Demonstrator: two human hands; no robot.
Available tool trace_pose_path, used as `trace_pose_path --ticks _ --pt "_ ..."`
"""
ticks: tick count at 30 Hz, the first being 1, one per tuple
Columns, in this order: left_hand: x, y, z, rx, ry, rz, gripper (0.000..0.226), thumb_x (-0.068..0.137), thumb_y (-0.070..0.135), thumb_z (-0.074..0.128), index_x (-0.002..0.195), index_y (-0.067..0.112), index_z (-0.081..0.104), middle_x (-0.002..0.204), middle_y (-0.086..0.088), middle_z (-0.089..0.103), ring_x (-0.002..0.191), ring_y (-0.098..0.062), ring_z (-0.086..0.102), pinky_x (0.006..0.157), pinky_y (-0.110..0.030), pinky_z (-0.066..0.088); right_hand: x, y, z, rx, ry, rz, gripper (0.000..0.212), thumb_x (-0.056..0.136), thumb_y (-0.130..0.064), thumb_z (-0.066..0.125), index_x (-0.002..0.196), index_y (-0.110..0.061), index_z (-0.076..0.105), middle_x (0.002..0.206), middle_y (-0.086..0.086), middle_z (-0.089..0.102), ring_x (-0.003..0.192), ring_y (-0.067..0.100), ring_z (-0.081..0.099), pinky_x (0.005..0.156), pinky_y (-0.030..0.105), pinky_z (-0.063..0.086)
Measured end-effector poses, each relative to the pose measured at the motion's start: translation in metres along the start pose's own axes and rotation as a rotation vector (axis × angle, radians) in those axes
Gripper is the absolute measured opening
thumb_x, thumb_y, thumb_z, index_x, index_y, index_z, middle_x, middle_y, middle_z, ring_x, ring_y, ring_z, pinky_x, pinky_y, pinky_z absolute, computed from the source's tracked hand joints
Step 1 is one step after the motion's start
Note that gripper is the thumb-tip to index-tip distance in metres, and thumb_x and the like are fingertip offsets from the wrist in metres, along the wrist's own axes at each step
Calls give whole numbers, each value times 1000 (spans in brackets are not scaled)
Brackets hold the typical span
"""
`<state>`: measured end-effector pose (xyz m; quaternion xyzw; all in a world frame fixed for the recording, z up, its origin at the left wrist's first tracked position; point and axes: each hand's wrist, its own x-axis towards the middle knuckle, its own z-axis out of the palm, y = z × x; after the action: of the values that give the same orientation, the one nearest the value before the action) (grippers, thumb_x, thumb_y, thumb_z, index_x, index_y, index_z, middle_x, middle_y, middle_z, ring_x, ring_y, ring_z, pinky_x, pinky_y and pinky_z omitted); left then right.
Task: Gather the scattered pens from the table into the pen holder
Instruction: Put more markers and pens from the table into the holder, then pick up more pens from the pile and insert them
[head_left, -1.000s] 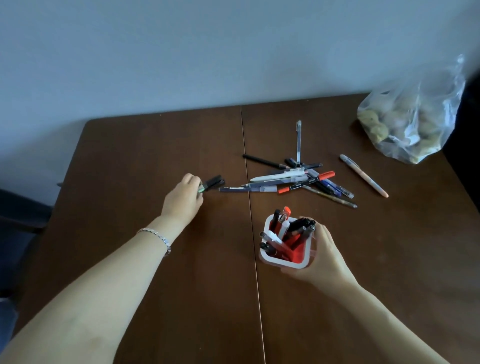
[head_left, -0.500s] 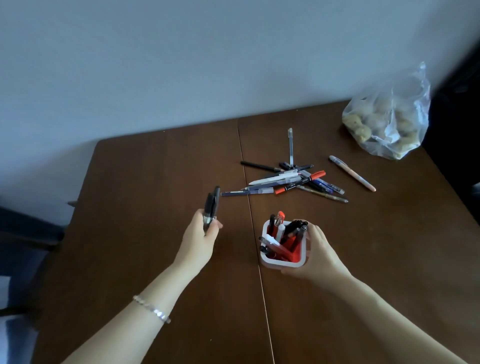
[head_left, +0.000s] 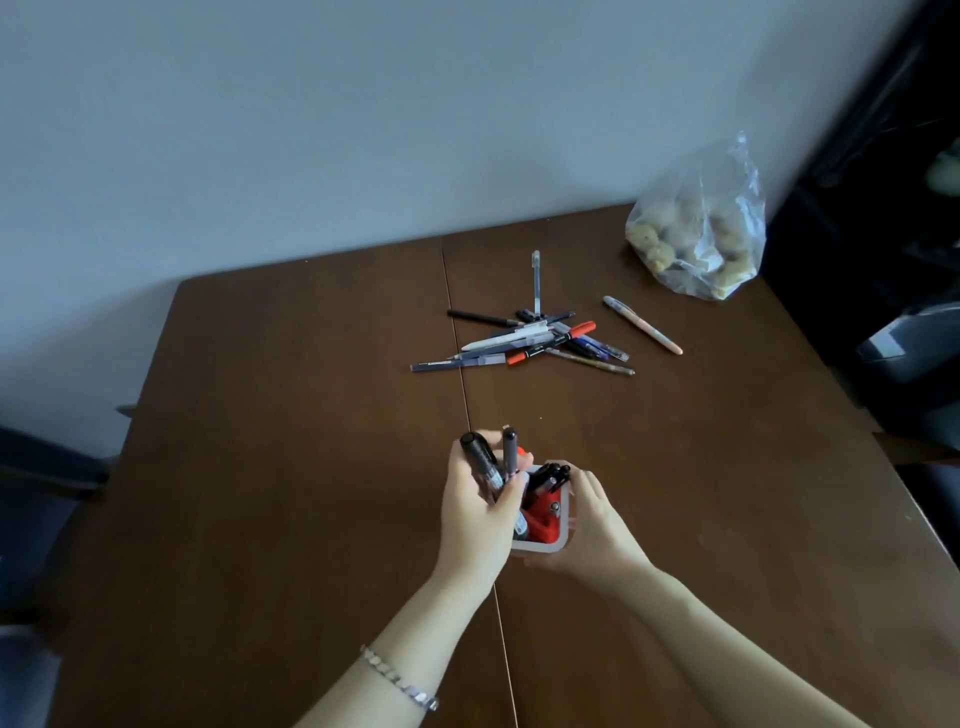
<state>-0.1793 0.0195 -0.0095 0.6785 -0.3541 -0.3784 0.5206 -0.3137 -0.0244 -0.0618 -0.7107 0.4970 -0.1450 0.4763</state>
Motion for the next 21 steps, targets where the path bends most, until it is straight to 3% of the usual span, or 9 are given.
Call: trace_pose_path --ticks 3,6,10,13,17,19,20,21 --pt "-1 4 -2 -7 20 104 56 82 8 68 116 45 45 113 -8 65 102 -20 67 87 -30 55 -1 -4 -1 24 -2 -2 92 47 -43 88 124 -30 41 107 -29 38 111 7 51 92 35 52" --pt "0 -1 -6 72 15 184 59 84 2 62 117 45 41 111 4 65 102 -1 65 82 -13 51 0 -3 0 21 -4 26 94 43 -51 85 123 -33 39 111 -24 42 110 6 53 92 35 52" --pt "-6 -14 -5 98 -26 175 67 84 -3 59 121 48 34 112 11 61 109 -12 64 89 -22 52 0 1 1 16 -12 26 111 32 -68 79 128 -28 39 116 -15 43 110 6 54 91 38 53" --pt "-11 -23 -5 92 5 208 61 82 -5 61 116 42 43 110 15 61 106 -4 64 87 -17 52 0 2 2 13 -12 8 112 30 -79 70 127 -32 39 114 -21 42 111 4 52 90 36 53" --pt "-15 -39 -3 173 45 289 43 85 7 63 103 45 56 104 14 68 100 -4 66 83 -19 54 0 0 1 44 -1 -24 83 40 -60 80 110 -50 37 109 -32 38 112 7 53 89 39 53" --pt "-16 -47 -1 267 28 363 19 89 15 60 100 31 64 106 18 68 102 0 63 87 -21 53 0 -2 0 53 -14 -52 73 41 -58 76 102 -56 36 108 -33 38 116 10 48 90 40 53" --pt "-17 -50 1 306 6 384 17 93 24 55 104 21 67 111 15 68 107 1 60 92 -22 51 0 -2 -1 57 -23 -55 73 41 -60 73 103 -57 35 110 -33 38 118 10 46 89 40 53" --pt "-18 -51 2 348 -12 383 31 95 34 47 109 15 67 117 8 66 114 0 57 97 -25 48 0 -2 -2 59 -33 -51 74 41 -61 72 105 -58 34 111 -33 38 118 9 45 88 40 53"
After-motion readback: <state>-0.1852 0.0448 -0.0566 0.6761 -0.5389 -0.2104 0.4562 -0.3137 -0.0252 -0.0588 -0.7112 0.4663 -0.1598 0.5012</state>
